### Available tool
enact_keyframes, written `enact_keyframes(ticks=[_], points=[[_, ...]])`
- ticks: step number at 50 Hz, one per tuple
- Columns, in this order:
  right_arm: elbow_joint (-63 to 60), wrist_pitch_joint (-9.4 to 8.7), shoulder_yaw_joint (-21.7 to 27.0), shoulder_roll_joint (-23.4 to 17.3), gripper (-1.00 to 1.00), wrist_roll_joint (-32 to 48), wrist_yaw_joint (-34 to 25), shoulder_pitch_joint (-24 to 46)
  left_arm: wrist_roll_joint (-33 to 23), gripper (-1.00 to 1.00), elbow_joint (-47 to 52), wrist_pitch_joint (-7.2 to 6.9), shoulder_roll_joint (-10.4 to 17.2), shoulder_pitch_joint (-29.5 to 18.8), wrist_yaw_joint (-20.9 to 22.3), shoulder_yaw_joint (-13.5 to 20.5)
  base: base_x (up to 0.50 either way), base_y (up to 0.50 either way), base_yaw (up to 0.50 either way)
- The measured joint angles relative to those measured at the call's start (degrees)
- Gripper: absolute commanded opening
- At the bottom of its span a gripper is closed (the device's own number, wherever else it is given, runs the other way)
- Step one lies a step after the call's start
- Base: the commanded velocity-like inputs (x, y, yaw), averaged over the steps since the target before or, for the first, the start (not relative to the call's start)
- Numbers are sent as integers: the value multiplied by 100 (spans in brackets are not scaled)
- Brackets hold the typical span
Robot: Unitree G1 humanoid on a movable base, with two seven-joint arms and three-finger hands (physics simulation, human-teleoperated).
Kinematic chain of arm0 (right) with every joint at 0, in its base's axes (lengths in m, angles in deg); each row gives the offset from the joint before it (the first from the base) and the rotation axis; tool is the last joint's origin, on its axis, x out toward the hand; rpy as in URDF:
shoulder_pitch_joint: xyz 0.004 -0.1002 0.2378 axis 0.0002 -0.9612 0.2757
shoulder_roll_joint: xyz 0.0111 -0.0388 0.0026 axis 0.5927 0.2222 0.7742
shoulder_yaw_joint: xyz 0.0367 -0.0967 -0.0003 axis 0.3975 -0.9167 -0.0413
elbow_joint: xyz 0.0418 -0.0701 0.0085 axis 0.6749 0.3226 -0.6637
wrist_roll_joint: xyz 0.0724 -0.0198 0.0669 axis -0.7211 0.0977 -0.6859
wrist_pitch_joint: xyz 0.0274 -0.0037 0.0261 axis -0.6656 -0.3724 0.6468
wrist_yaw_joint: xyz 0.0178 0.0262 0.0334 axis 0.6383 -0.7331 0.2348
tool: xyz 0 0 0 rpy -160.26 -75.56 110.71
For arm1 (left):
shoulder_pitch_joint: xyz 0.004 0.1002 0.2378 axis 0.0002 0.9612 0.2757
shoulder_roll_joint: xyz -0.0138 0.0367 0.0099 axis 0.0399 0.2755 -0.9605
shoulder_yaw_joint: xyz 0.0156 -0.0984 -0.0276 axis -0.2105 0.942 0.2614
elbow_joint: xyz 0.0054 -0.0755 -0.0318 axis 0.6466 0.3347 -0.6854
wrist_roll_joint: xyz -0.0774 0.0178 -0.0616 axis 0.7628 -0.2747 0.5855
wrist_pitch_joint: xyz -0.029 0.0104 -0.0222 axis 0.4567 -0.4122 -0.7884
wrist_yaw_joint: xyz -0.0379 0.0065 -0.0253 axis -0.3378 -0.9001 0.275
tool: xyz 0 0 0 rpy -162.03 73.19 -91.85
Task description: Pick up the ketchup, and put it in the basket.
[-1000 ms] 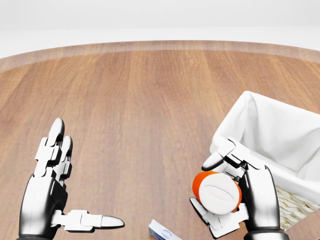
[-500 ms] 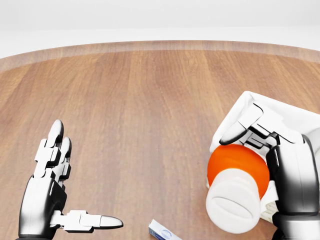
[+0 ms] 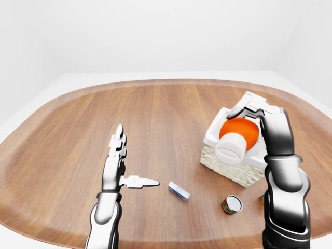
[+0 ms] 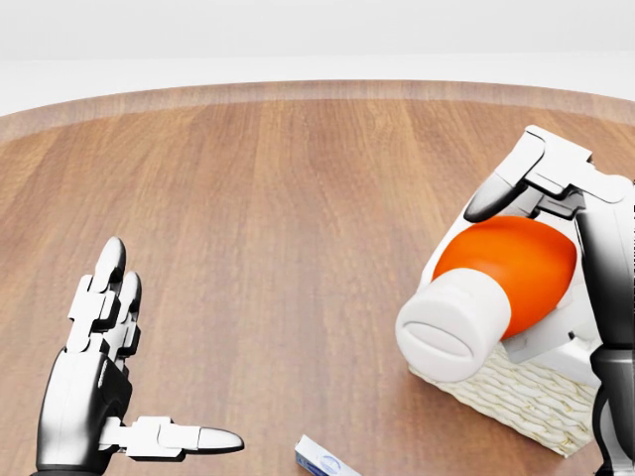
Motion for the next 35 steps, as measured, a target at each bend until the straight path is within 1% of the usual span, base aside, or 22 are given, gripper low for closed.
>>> enact_keyframes(ticks=[8, 25, 35], points=[[643, 0, 141, -331, -100, 278, -75, 421, -9, 100, -27, 21, 0, -5, -8, 0, 0, 0, 0], [2023, 0, 209, -1008, -100, 1181, -333, 1373, -1, 100, -47, 23, -1, -32, -13, 28, 0, 0, 0], [3002, 0, 207, -1358, -100, 1582, -294, 1833, -7, 100, -114, 46, -1, -73, -25, 37, 0, 0, 0]])
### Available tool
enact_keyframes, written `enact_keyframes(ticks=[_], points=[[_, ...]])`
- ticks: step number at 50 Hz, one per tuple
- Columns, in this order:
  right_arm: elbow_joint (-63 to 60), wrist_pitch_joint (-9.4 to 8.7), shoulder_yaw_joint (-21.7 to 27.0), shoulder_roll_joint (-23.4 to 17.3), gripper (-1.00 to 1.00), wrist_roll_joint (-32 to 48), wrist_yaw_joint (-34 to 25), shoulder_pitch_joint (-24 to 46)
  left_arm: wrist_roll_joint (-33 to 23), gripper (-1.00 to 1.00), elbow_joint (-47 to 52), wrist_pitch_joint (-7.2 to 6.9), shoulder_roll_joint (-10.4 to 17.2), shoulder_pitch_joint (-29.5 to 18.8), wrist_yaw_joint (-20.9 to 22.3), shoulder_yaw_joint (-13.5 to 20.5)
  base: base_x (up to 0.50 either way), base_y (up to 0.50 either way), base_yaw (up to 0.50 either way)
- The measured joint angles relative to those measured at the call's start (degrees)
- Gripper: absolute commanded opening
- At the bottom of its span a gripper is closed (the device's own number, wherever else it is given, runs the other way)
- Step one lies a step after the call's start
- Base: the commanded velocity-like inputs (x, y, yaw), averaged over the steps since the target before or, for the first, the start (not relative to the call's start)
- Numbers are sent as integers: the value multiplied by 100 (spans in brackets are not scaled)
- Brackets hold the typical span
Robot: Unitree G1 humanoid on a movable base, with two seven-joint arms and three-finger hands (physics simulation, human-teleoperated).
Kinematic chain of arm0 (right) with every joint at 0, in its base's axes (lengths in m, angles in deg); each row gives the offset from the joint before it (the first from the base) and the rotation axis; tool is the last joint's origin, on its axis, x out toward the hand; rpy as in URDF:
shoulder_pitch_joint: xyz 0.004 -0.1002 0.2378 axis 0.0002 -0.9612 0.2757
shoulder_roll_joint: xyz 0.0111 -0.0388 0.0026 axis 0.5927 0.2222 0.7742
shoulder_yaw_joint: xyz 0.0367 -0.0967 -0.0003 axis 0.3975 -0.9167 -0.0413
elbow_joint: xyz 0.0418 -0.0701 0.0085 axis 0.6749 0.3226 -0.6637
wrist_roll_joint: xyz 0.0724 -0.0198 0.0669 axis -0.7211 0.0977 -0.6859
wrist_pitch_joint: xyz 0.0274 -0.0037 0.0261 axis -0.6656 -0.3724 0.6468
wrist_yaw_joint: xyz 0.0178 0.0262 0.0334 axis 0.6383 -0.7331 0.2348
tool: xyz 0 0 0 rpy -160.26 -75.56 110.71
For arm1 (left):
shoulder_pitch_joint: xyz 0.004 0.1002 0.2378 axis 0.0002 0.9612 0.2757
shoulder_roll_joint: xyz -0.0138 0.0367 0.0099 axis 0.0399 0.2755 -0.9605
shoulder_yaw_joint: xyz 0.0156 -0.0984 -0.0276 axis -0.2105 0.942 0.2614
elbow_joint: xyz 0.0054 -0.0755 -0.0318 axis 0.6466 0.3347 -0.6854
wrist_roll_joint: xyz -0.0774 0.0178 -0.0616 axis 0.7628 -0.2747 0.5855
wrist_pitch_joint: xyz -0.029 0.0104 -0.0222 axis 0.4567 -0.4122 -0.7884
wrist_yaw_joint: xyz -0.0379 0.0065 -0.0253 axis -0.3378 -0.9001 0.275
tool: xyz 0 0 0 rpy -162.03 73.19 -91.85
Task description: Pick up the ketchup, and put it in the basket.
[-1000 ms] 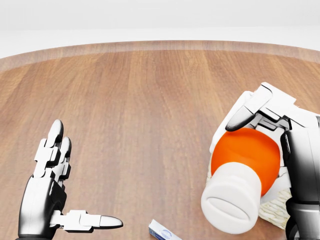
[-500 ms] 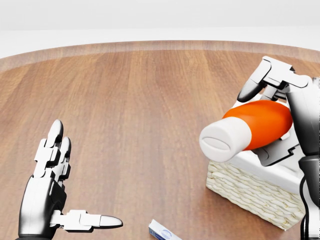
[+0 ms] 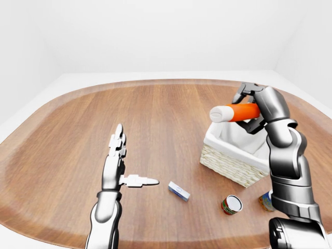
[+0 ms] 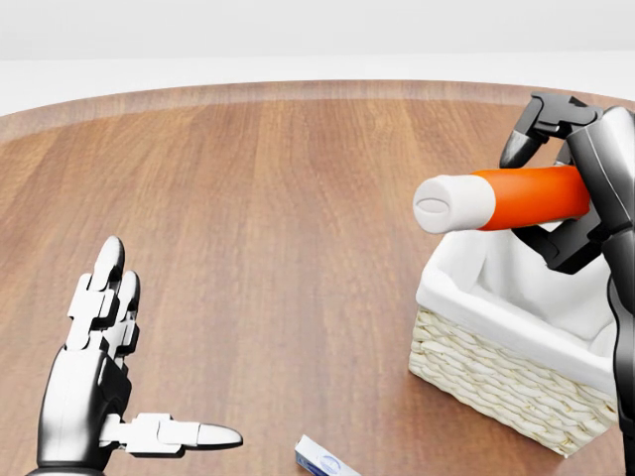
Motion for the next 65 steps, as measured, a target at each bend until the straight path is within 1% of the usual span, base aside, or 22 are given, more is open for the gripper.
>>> enact_keyframes(ticks=[3, 14, 22, 34, 45, 65], points=[[272, 0, -3, -93, -100, 104, 12, 131, 3, 100, -30, 11, 1, -16, -3, 8, 0, 0, 0], [1431, 0, -57, -455, -100, 432, 179, 599, -4, 100, -230, 194, 0, -30, -22, 6, 0, 0, 0], [2331, 0, -122, -671, -100, 662, 374, 875, 8, 100, -292, 249, 3, -30, -16, 12, 0, 0, 0], [3706, 0, -247, -871, -100, 817, 881, 1192, 27, 100, -268, 250, 3, -9, 1, 22, 0, 0, 0], [4774, 0, -386, -992, -100, 878, 1366, 1428, 38, 100, -199, 218, 1, 19, 15, 18, 0, 0, 0], [5973, 1, -601, -1009, -100, 984, 1956, 1713, 45, 100, -142, 199, -1, 46, 22, 6, 0, 0, 0]])
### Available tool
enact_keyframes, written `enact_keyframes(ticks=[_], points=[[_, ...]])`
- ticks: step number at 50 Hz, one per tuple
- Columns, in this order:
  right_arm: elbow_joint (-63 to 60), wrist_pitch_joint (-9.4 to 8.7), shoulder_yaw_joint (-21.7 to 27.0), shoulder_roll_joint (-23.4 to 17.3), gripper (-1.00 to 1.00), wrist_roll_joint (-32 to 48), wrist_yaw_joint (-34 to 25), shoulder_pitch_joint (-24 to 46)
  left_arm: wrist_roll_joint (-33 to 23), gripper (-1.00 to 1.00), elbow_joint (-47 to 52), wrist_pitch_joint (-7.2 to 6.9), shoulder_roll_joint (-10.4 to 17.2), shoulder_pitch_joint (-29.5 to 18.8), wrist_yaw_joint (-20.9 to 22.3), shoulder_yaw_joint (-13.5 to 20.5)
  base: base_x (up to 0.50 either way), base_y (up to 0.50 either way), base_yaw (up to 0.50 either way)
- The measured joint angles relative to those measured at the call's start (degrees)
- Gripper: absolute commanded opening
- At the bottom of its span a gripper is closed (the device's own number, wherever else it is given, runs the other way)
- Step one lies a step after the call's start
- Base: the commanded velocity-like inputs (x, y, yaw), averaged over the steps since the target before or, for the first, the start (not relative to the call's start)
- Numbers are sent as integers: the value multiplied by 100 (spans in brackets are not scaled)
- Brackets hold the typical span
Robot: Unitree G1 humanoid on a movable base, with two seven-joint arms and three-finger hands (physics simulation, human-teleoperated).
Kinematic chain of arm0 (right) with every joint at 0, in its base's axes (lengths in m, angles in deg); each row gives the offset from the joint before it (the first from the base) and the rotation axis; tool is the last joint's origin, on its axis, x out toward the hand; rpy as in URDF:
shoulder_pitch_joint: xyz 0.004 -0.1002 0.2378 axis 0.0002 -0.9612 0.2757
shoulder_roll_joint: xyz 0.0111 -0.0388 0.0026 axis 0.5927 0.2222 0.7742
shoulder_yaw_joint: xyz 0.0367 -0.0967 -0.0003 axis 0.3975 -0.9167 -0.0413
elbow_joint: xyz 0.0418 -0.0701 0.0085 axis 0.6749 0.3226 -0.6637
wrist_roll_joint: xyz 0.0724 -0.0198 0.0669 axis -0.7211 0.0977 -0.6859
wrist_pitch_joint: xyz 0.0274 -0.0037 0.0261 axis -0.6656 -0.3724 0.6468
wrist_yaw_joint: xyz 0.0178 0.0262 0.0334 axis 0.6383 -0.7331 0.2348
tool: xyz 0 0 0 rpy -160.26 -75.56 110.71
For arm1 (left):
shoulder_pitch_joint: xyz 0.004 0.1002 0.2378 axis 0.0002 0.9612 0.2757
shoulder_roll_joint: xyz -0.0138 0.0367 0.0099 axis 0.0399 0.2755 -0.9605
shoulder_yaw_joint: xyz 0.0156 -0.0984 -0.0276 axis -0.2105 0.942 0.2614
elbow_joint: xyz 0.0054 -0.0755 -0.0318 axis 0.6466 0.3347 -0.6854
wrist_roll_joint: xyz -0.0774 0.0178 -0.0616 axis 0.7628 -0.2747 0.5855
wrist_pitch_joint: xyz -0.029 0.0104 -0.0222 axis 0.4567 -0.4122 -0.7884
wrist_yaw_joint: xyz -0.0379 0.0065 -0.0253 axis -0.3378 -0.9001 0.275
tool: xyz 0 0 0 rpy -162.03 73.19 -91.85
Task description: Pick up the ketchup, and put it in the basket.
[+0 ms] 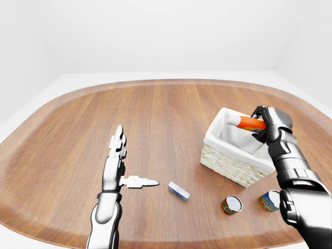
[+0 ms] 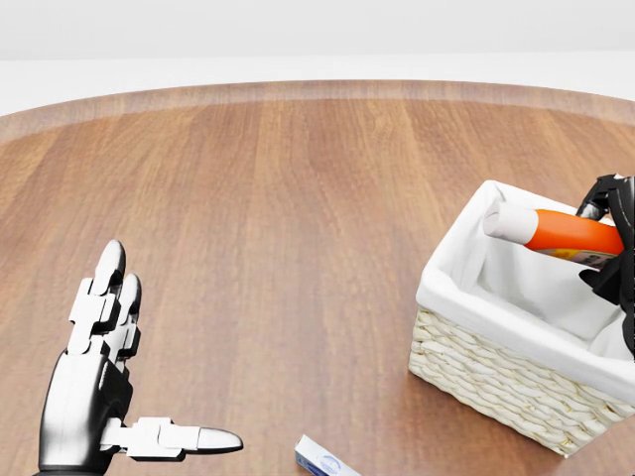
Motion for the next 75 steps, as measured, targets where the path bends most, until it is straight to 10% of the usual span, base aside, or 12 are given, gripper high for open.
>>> enact_keyframes(ticks=[28, 37, 38, 39, 75], points=[[1101, 237, -234, 85, -100, -103, 624, 245, 6, 100, 26, 12, 1, 30, 4, -1, 0, 0, 0], [1232, 259, -288, 106, -37, -112, 725, 250, 2, 100, 24, 5, 2, 25, 7, 0, 0, 0, 0], [1247, 263, -295, 110, 5, -125, 741, 249, 2, 100, 26, 3, 2, 25, 8, 1, 0, 0, 0], [1261, 267, -298, 113, 100, -134, 757, 249, 3, 100, 29, 0, 3, 25, 9, 2, 0, 0, 0], [-13, -1, -48, -12, 100, -153, 368, 152, 9, 100, 41, -3, 2, 33, 32, 17, 0, 0, 0]])
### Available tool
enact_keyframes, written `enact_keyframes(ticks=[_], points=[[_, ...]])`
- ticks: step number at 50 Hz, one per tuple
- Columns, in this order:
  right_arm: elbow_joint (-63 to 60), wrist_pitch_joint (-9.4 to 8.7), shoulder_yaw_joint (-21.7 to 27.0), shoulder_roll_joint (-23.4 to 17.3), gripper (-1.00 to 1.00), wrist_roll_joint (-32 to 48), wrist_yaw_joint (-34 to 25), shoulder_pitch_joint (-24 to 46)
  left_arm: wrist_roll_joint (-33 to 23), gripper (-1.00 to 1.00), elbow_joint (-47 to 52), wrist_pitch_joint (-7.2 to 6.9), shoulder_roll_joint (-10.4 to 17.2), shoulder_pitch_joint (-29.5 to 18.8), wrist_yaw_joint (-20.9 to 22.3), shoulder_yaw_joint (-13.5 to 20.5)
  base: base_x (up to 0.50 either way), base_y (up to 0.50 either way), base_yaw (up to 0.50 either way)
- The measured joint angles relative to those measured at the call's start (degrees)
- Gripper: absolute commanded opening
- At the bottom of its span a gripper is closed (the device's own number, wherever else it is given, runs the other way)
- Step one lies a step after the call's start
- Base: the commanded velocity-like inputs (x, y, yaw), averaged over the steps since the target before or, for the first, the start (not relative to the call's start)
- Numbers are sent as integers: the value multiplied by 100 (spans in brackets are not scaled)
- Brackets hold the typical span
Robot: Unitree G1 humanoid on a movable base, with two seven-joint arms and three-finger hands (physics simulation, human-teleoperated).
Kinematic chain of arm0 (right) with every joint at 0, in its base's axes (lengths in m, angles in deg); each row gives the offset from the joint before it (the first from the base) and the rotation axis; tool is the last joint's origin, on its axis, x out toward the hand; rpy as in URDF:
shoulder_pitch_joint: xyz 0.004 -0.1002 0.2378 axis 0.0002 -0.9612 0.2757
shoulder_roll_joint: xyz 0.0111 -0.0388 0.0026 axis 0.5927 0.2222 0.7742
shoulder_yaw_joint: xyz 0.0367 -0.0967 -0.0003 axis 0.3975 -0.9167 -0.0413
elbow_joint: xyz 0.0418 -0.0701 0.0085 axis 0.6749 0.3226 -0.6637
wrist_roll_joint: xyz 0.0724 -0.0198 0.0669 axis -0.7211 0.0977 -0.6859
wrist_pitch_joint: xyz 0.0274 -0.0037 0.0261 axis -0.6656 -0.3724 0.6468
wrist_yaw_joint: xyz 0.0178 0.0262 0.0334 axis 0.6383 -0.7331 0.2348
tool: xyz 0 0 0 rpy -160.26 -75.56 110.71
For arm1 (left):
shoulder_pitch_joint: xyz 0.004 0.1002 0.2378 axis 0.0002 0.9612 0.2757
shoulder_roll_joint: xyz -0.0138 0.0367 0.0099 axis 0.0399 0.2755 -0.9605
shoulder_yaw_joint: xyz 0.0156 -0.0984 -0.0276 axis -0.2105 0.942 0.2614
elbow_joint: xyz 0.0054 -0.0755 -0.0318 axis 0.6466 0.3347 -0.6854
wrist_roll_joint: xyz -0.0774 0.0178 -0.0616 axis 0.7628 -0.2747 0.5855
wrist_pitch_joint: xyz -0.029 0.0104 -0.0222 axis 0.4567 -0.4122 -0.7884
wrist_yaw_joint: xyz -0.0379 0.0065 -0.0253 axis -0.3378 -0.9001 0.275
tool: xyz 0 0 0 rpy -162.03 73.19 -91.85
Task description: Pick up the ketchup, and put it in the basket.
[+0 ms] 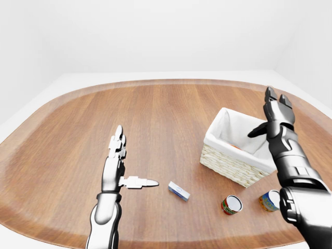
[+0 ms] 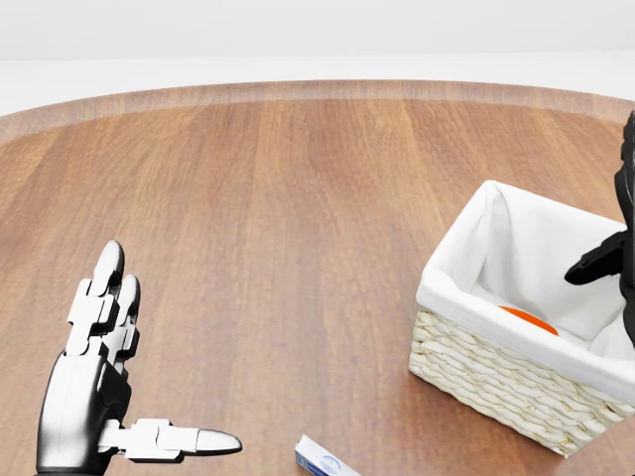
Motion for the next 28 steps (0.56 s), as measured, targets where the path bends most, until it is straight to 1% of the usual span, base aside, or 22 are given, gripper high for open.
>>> enact_keyframes(ticks=[12, 28], points=[[-2487, 0, 390, 115, 100, 206, -1113, -649, -5, 100, 30, -5, -2, 19, 0, -11, 0, 0, 0], [-5599, 0, 754, 593, 100, 716, -2484, -1633, -4, 100, 72, -14, -3, 48, -4, -32, 0, 0, 0]])
